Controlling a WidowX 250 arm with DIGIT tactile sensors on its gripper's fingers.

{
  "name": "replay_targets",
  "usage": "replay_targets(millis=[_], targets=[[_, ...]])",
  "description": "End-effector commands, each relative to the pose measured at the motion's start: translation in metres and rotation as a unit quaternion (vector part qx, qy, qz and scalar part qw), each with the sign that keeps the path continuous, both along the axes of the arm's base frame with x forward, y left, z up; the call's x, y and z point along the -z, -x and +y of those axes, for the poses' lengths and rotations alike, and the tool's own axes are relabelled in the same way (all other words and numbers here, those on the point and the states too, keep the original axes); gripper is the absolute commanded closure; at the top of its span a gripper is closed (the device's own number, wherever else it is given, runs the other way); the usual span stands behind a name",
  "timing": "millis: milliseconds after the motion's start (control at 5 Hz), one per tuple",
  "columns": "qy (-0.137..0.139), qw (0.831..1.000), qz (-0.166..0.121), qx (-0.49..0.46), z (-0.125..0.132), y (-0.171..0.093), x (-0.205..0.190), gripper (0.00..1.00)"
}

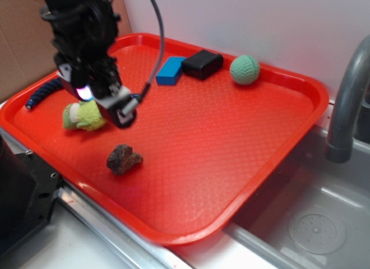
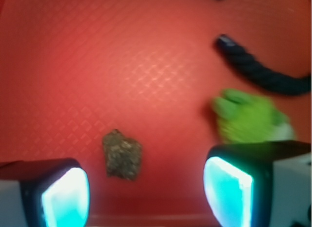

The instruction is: Grab the rock.

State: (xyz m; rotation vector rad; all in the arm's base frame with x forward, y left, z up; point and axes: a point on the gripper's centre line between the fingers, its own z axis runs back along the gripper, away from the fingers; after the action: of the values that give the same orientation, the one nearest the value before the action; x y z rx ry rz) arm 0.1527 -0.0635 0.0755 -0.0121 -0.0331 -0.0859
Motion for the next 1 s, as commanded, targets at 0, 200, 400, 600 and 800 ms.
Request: replay_targets(millis=[0, 200, 400, 600, 800], targets=[[0.039, 0.997, 0.014, 0.07, 0.002, 0.009, 0.034, 0.0], [0.034, 0.997, 0.03, 0.061, 0.001, 0.012, 0.047, 0.0], [0.025, 0.997, 0.039, 0.057, -0.005, 0.009, 0.056, 0.0], [0.019, 0.997, 0.037, 0.064, -0.014, 0.005, 0.062, 0.0], [0.01, 0.997, 0.035, 0.073, -0.018, 0.005, 0.066, 0.45]])
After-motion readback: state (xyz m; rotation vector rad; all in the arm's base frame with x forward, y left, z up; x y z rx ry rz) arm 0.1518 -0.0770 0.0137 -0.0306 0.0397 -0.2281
